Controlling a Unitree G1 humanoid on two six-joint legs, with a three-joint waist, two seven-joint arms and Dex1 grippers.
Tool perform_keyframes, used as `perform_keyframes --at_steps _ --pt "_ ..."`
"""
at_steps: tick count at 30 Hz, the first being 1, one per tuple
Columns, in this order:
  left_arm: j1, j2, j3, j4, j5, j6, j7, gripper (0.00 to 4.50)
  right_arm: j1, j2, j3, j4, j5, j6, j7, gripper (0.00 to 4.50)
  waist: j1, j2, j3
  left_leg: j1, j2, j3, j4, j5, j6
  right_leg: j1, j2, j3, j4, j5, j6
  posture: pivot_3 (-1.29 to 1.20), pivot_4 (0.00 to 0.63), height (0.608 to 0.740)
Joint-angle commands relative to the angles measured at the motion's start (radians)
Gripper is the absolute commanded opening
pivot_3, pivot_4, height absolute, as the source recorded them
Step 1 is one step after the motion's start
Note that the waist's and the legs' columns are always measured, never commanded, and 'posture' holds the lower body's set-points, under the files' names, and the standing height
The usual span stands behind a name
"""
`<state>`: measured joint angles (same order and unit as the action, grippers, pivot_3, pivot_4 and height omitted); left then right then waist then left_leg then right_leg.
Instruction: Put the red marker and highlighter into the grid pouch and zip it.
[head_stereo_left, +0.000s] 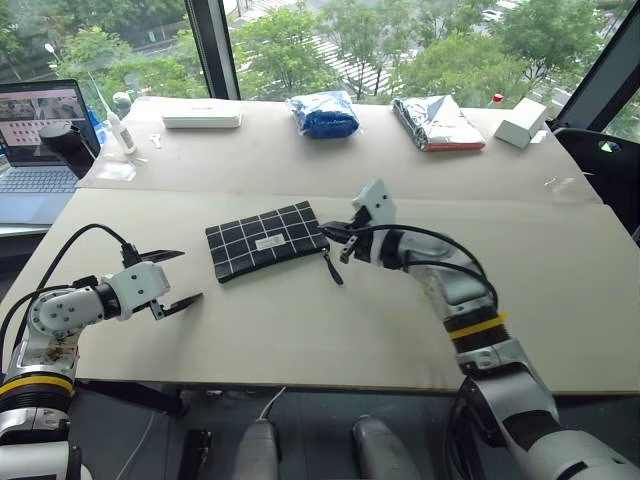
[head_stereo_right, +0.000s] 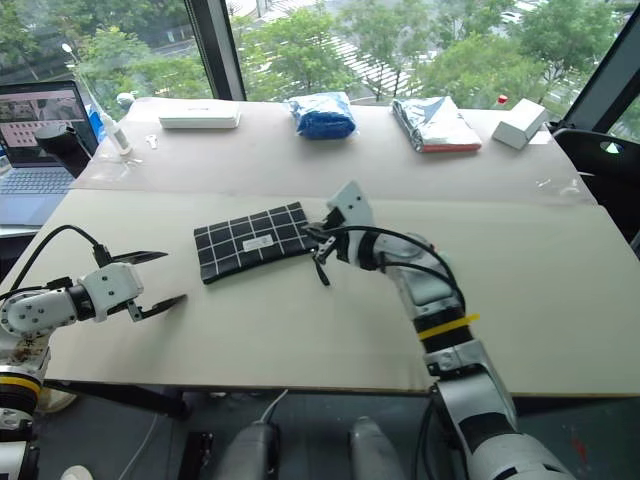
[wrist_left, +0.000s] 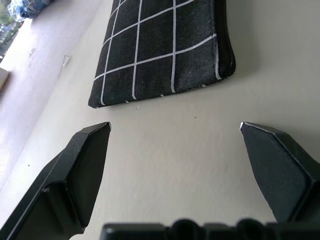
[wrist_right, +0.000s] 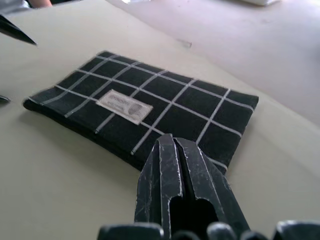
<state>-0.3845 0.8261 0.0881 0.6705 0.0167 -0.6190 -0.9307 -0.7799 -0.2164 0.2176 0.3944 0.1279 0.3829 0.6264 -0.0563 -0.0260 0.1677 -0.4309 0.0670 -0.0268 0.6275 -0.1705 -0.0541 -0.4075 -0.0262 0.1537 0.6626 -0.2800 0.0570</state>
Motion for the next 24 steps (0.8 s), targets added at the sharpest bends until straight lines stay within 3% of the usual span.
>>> perform_keyframes --at_steps 1,7,18,24 --pt "-0.03 -0.003 -0.014 0.048 0.01 -0.048 0.03 4.5 -0.061 0.037 -0.008 0.079 -0.057 -0.052 -0.079 0.03 -0.001 0.0 0.0 0.0 0.0 0.0 0.0 0.0 0.0 0.0 0.0 0.0 0.0 0.0 0.0 0.0 0.15 0.74" --pt "-0.051 -0.003 -0.033 0.101 0.008 -0.081 0.038 4.5 -0.137 0.071 0.031 0.24 -0.174 -0.161 -0.156 0.03 -0.011 0.0 0.0 0.0 0.0 0.0 0.0 0.0 0.0 -0.002 0.0 0.0 0.002 0.0 0.0 0.0 0.15 0.74" --pt "-0.046 0.002 -0.034 0.116 -0.012 -0.091 0.037 4.5 -0.196 0.118 0.027 0.31 -0.195 -0.231 -0.106 0.03 -0.015 0.0 0.0 0.0 0.001 0.0 -0.001 0.0 0.0 -0.002 0.0 -0.001 0.002 0.0 0.0 0.0 0.15 0.74" --pt "-0.035 0.006 -0.03 0.11 -0.022 -0.089 0.034 4.5 -0.19 0.089 0.15 0.391 -0.361 -0.324 -0.142 0.03 -0.015 0.0 0.0 0.0 0.001 0.0 -0.001 0.0 0.0 -0.002 0.0 -0.002 0.002 0.0 0.0 0.0 0.15 0.74"
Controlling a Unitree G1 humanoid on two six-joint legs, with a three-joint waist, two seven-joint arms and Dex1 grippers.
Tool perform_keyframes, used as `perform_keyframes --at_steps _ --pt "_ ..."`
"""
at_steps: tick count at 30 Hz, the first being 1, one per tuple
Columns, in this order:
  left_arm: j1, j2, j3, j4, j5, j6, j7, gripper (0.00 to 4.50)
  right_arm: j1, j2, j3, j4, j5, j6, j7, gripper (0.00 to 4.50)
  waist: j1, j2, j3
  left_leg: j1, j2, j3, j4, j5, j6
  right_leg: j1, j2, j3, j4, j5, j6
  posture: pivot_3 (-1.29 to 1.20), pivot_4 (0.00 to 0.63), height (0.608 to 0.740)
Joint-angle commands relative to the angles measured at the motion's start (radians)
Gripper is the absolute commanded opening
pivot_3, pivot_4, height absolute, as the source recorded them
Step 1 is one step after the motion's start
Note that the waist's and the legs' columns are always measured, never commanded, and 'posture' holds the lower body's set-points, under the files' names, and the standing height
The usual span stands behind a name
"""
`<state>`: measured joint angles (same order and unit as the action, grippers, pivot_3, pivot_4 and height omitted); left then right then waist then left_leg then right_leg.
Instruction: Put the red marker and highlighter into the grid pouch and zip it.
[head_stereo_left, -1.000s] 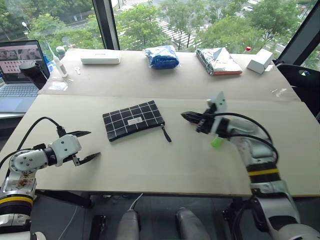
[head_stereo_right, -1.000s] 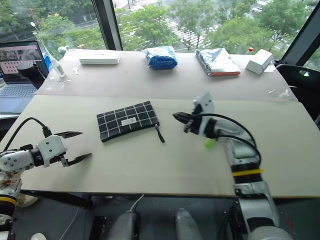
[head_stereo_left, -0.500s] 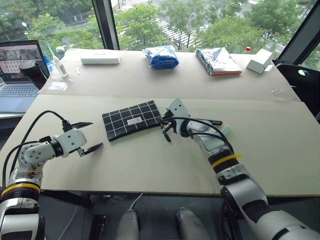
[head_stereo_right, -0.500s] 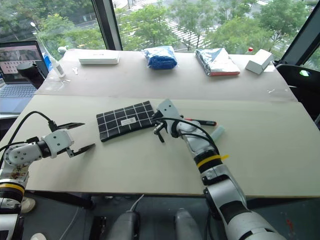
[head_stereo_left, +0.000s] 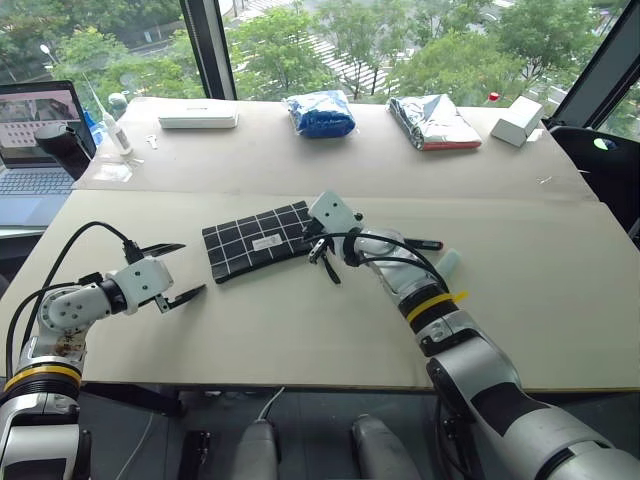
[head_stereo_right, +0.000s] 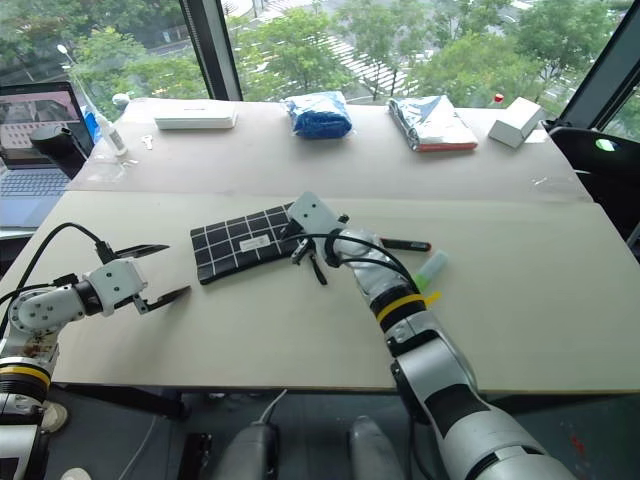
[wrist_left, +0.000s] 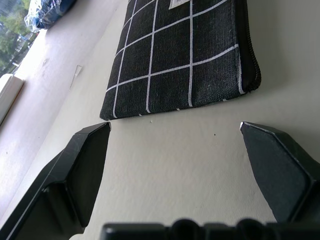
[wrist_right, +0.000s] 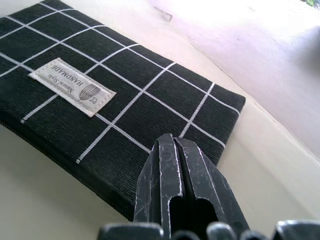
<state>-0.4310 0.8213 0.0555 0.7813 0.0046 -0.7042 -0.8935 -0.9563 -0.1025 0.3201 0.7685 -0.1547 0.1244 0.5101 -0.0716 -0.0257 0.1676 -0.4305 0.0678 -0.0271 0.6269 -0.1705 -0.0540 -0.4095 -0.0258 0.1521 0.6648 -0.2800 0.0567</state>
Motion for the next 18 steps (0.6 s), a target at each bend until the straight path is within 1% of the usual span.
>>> perform_keyframes --at_steps 1,5,9,12,18 --pt "0.011 0.01 0.001 -0.002 -0.011 -0.004 -0.004 4.5 -0.016 -0.036 0.073 0.036 -0.115 -0.083 -0.042 0.03 0.0 0.0 0.0 0.0 0.0 0.0 0.0 0.0 0.0 0.0 0.0 0.0 0.0 0.0 0.0 0.0 0.15 0.74" --pt "0.001 0.008 -0.008 -0.002 -0.008 -0.012 -0.011 4.5 -0.031 -0.066 0.113 0.087 -0.192 -0.13 -0.089 0.03 0.001 0.0 0.0 0.0 0.0 0.0 0.0 0.0 0.0 0.0 0.0 0.0 0.0 0.0 0.0 0.0 0.15 0.74" --pt "-0.023 0.006 -0.036 0.013 0.014 -0.045 -0.03 4.5 -0.048 -0.098 0.125 0.125 -0.246 -0.183 -0.124 0.03 0.004 0.0 0.0 0.0 0.0 0.0 0.0 0.0 0.0 0.0 0.0 0.0 0.0 0.0 0.0 0.0 0.15 0.74" --pt "-0.063 -0.011 -0.072 0.039 0.048 -0.095 -0.026 4.5 -0.051 -0.102 0.112 0.134 -0.238 -0.21 -0.116 0.03 0.008 0.0 0.0 0.0 0.0 0.0 0.0 0.0 0.0 0.001 0.0 0.0 0.0 0.0 0.0 0.0 0.15 0.74" --pt "-0.119 -0.087 -0.135 0.071 0.079 -0.194 -0.02 4.5 -0.048 -0.094 0.099 0.14 -0.228 -0.216 -0.107 0.03 0.006 0.0 0.0 0.001 0.0 0.0 0.0 0.0 0.0 0.002 0.0 0.0 -0.001 0.0 0.0 0.0 0.15 0.74"
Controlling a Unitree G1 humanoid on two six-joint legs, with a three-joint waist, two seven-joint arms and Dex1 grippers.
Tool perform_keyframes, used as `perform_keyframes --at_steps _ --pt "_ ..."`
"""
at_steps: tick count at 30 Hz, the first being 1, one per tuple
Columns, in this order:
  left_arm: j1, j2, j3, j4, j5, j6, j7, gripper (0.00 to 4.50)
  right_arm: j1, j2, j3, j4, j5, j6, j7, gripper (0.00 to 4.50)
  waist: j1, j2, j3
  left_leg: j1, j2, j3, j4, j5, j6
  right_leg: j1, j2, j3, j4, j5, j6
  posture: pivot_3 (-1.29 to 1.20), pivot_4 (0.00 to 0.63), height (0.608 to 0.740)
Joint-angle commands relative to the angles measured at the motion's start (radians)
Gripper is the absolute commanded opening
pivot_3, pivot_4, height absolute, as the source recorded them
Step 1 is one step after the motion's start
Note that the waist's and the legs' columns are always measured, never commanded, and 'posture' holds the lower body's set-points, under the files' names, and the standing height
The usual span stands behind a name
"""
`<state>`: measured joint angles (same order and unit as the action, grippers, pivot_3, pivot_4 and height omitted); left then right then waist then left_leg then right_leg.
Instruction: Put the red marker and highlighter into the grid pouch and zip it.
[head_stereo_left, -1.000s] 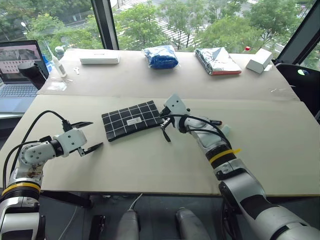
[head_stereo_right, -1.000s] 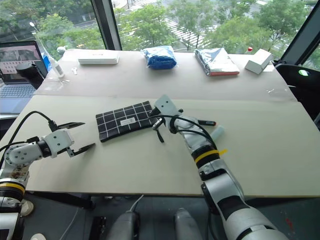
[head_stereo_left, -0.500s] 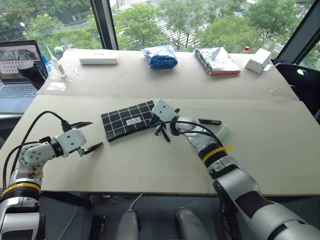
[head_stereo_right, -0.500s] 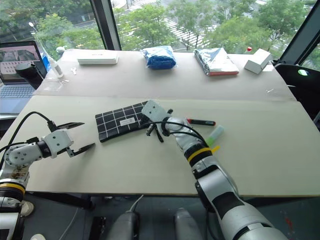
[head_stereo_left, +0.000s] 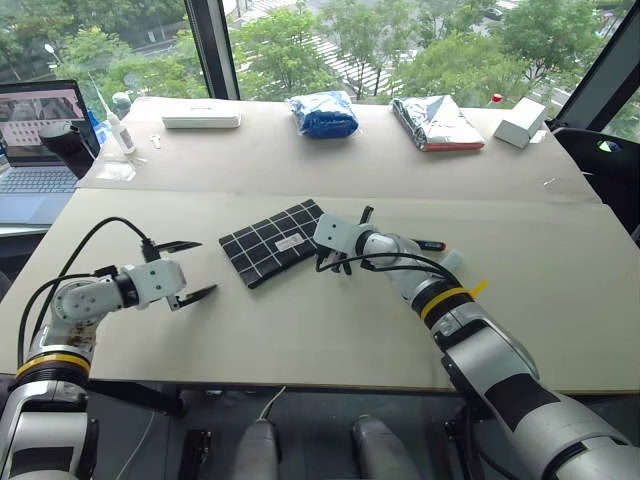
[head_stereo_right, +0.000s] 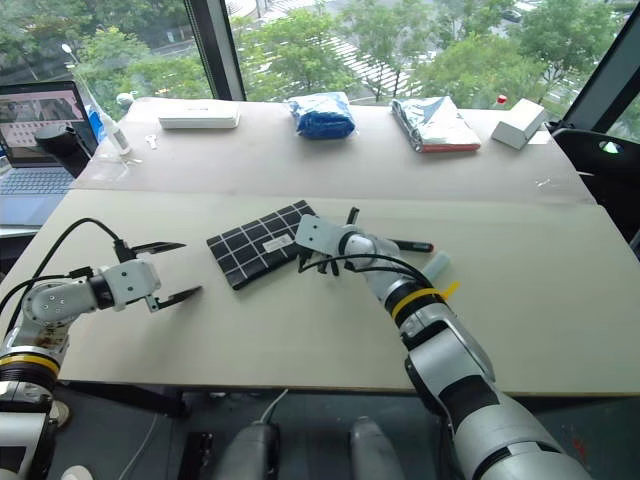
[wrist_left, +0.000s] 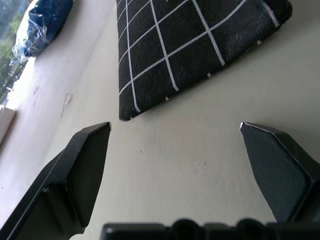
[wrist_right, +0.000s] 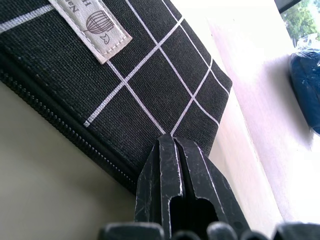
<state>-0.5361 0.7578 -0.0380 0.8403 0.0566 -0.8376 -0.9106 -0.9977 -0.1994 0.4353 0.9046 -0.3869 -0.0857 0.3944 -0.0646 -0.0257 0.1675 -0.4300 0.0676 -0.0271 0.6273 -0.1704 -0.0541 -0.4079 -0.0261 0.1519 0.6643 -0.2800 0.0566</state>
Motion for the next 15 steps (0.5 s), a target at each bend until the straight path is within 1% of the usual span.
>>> perform_keyframes --at_steps 1,3,5,10,15 --pt "-0.017 -0.03 -0.048 0.017 0.026 -0.071 -0.007 4.5 -0.006 0.004 -0.018 0.002 0.004 -0.006 0.009 0.03 -0.002 0.0 0.0 0.0 0.0 0.0 0.0 0.0 0.0 0.0 0.0 0.0 0.0 0.0 0.0 0.0 0.15 0.74" --pt "-0.028 -0.051 -0.066 0.029 0.027 -0.087 -0.014 4.5 -0.003 0.008 -0.021 -0.004 0.004 -0.004 0.012 0.03 -0.003 0.0 0.0 0.0 0.0 0.0 0.0 0.0 0.0 0.0 0.0 0.0 0.0 0.0 0.0 0.0 0.15 0.74" --pt "-0.05 -0.052 -0.091 0.063 0.078 -0.119 0.012 4.5 0.0 0.01 -0.027 -0.012 0.008 -0.002 0.015 0.03 -0.001 0.0 0.0 0.0 0.0 0.0 0.0 0.0 0.0 0.0 0.0 0.0 0.0 0.0 0.0 0.0 0.15 0.74" --pt "-0.124 -0.065 -0.121 0.15 0.157 -0.169 0.118 4.5 0.003 0.006 -0.033 -0.018 0.007 -0.002 0.019 0.03 0.0 0.0 0.0 0.002 0.0 0.0 0.0 0.0 0.0 0.002 0.0 0.0 0.0 0.0 0.0 0.0 0.15 0.74" --pt "-0.161 -0.088 -0.163 0.192 0.229 -0.223 0.206 4.5 0.006 0.005 -0.035 -0.026 0.007 -0.001 0.018 0.03 0.002 0.0 0.0 0.002 0.0 0.0 0.0 0.0 0.0 0.002 0.0 0.0 0.0 0.0 0.0 0.0 0.15 0.74"
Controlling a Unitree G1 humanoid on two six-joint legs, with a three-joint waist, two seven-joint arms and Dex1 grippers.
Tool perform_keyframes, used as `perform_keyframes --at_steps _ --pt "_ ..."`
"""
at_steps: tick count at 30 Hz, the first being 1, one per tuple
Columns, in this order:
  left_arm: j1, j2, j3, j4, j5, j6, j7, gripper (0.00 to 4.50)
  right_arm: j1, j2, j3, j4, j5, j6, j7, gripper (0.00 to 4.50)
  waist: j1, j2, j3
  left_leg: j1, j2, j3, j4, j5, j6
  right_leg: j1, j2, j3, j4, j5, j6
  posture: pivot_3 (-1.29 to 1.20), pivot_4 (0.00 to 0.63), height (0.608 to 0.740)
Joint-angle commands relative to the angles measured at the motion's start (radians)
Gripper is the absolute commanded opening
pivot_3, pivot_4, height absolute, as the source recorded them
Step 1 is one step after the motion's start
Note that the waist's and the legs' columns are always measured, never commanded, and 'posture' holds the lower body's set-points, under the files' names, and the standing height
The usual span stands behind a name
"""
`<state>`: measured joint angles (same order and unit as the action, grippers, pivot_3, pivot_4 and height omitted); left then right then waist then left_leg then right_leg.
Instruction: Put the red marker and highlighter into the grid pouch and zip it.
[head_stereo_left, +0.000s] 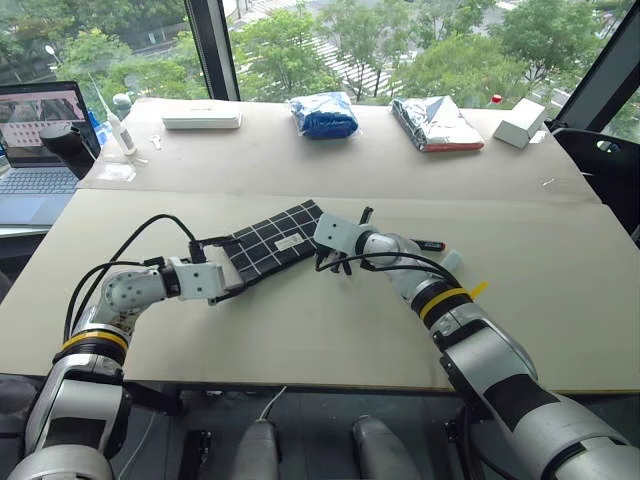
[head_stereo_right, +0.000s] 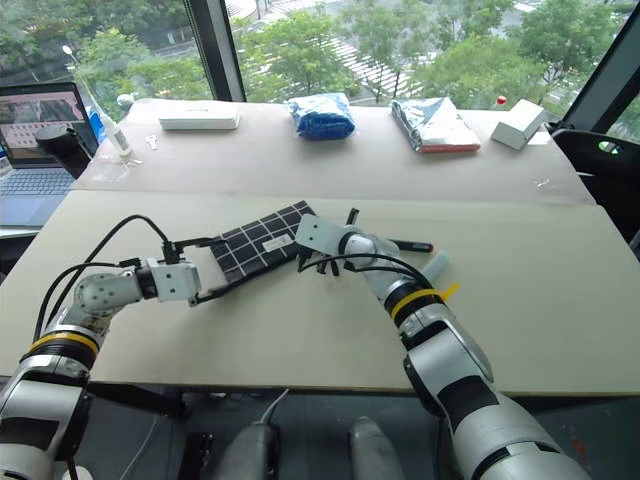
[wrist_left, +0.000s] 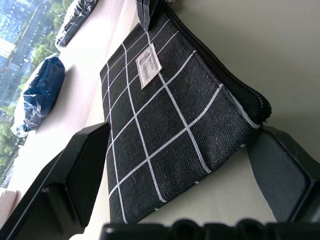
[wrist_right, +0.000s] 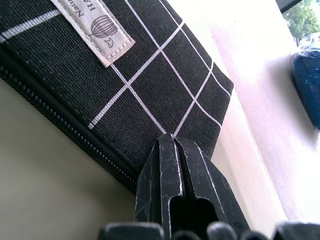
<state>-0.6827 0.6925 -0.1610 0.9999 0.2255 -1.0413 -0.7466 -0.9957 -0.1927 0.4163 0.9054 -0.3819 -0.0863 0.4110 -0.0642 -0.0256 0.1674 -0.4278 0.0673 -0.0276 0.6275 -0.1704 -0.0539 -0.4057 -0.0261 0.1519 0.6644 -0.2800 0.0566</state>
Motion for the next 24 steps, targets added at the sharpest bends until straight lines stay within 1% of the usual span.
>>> perform_keyframes --at_steps 1,4,6,8,9,11,12,14,17,19,23,24 --pt "-0.022 -0.029 -0.046 0.037 0.069 -0.025 0.056 4.5 0.005 -0.002 -0.015 -0.029 0.0 -0.001 0.001 0.03 0.003 0.0 0.0 0.0 0.0 0.0 0.0 0.0 0.0 0.0 0.0 0.0 0.0 0.0 0.0 0.0 0.15 0.74" --pt "-0.039 -0.046 -0.06 0.05 0.078 -0.035 0.078 4.5 0.01 -0.003 -0.015 -0.035 0.0 0.0 0.003 0.03 0.005 0.0 0.0 0.0 0.0 0.0 0.0 0.0 0.0 0.0 0.0 0.0 0.0 0.0 0.0 0.0 0.15 0.74" --pt "-0.048 -0.058 -0.068 0.059 0.068 -0.036 0.066 4.5 0.014 -0.005 -0.016 -0.039 0.0 0.003 0.004 0.03 0.005 0.0 0.0 0.0 0.0 0.0 0.0 0.0 0.0 0.0 0.0 0.0 0.0 0.0 0.0 0.0 0.15 0.74" --pt "-0.054 -0.067 -0.072 0.062 0.058 -0.037 0.058 3.98 0.017 -0.007 -0.017 -0.043 0.0 0.005 0.004 0.0 0.005 0.0 0.0 0.0 0.0 0.0 0.0 0.0 0.0 0.0 0.0 0.0 0.0 0.0 0.0 0.0 0.15 0.74" --pt "-0.055 -0.07 -0.074 0.064 0.052 -0.038 0.05 3.8 0.019 -0.008 -0.017 -0.045 0.0 0.006 0.004 0.0 0.004 0.0 0.0 0.0 0.0 0.0 0.0 0.0 0.0 0.0 0.0 0.0 0.0 0.0 0.0 0.0 0.15 0.74" --pt "-0.053 -0.076 -0.077 0.063 0.036 -0.038 0.03 2.97 0.022 -0.009 -0.019 -0.048 0.001 0.009 0.005 0.0 0.003 0.0 0.0 0.0 0.0 0.0 0.0 0.0 0.0 0.0 0.0 0.0 0.0 0.0 0.0 0.0 0.15 0.74" --pt "-0.051 -0.077 -0.078 0.062 0.03 -0.037 0.02 2.67 0.023 -0.01 -0.02 -0.049 0.001 0.01 0.005 0.0 0.002 0.0 0.0 0.0 0.0 0.0 0.0 0.0 0.0 0.0 0.0 0.0 0.0 0.0 0.0 0.0 0.15 0.74" --pt "-0.043 -0.079 -0.074 0.057 0.014 -0.035 0.001 1.83 0.024 -0.01 -0.021 -0.051 0.002 0.012 0.005 0.0 0.002 0.0 0.0 0.0 0.0 0.0 0.0 0.0 0.0 0.0 0.0 0.0 0.0 0.0 0.0 0.0 0.15 0.74" --pt "-0.025 -0.085 -0.071 0.034 -0.013 -0.026 -0.025 0.8 0.026 -0.011 -0.023 -0.052 0.004 0.013 0.007 0.0 0.001 0.0 0.0 0.0 0.0 0.0 0.0 0.0 0.0 0.0 0.0 0.0 0.0 0.0 0.0 0.0 0.15 0.74" --pt "-0.013 -0.091 -0.068 0.016 -0.037 -0.002 -0.048 0.02 0.027 -0.01 -0.027 -0.051 0.009 0.013 0.008 0.0 0.0 0.0 0.0 0.0 0.0 0.0 0.0 0.0 0.0 0.0 0.0 0.0 0.0 0.0 0.0 0.0 0.15 0.74" --pt "0.02 -0.092 -0.066 -0.019 -0.07 0.083 -0.098 0.02 0.039 0.01 -0.064 -0.049 0.06 0.011 0.023 0.0 -0.002 0.0 0.0 0.0 0.0 0.0 0.0 0.0 0.0 0.0 0.0 0.0 0.0 0.0 0.0 0.0 0.15 0.74" --pt "0.028 -0.09 -0.061 -0.029 -0.071 0.114 -0.092 0.02 0.044 0.022 -0.091 -0.052 0.093 0.017 0.037 0.0 -0.003 0.0 0.0 0.001 0.0 0.0 0.0 0.0 0.0 0.001 0.0 0.0 0.0 0.0 0.0 0.0 0.15 0.74"
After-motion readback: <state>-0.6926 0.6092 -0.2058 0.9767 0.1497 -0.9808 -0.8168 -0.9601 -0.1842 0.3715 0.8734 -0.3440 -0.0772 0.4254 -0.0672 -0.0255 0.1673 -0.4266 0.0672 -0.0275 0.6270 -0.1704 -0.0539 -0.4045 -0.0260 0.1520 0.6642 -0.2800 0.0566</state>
